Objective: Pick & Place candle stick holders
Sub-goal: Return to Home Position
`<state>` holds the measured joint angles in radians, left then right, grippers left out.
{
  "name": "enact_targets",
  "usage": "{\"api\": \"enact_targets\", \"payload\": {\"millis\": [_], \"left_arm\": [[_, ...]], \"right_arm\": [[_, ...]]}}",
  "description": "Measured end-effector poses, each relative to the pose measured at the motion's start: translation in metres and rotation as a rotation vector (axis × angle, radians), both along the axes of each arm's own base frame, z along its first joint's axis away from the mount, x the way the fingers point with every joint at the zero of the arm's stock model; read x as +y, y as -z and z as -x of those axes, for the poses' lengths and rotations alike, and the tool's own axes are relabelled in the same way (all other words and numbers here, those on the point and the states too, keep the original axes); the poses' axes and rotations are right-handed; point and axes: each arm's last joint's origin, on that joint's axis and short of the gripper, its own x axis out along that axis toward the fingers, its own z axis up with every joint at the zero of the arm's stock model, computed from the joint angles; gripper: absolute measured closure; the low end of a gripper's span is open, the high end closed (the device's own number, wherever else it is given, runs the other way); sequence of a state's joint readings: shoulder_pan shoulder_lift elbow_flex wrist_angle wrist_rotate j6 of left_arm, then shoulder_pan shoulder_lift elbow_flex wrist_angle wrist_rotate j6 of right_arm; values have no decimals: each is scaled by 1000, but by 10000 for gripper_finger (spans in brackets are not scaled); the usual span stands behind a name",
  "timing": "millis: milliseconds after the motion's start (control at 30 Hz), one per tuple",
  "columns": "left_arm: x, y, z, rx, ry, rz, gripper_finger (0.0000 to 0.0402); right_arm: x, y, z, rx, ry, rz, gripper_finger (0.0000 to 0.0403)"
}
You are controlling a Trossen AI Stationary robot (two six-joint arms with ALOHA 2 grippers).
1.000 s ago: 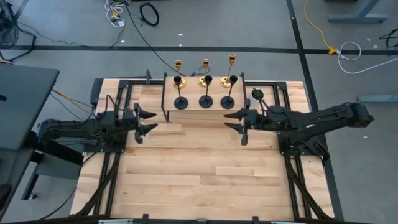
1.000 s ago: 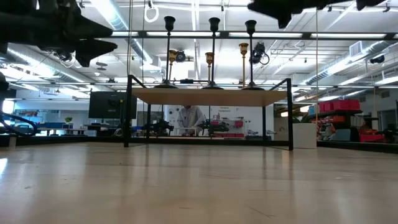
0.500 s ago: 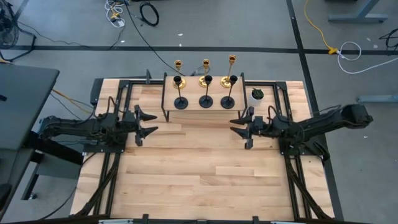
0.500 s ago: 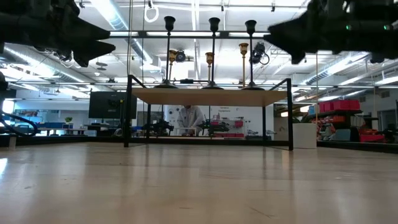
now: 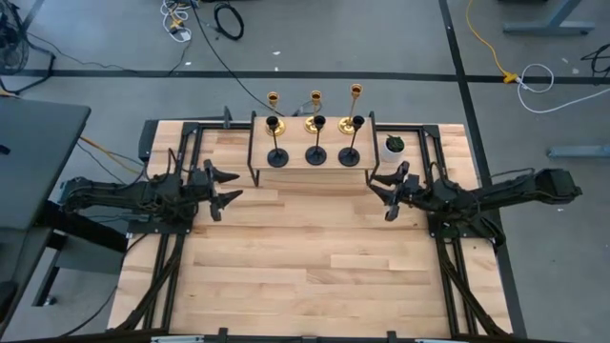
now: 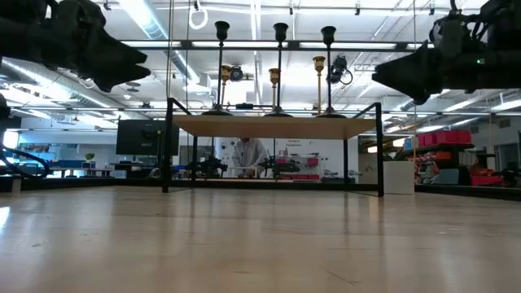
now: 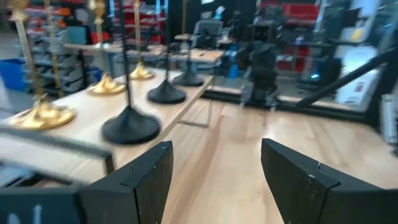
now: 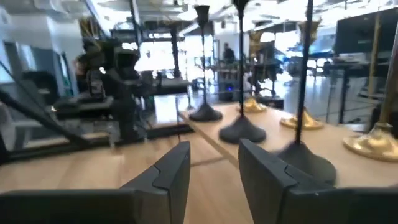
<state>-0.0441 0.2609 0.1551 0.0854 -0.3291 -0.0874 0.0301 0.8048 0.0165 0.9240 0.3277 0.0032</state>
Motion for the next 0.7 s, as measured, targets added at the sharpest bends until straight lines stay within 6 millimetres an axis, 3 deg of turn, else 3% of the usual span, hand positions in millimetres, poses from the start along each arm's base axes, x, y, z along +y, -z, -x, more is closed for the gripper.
{"api": "enact_targets", "payload": {"millis": [700], "left_arm": [[2, 8, 1, 96, -65, -46, 157]], "right_arm": [[-1, -3, 39, 57, -29, 42, 268]]}}
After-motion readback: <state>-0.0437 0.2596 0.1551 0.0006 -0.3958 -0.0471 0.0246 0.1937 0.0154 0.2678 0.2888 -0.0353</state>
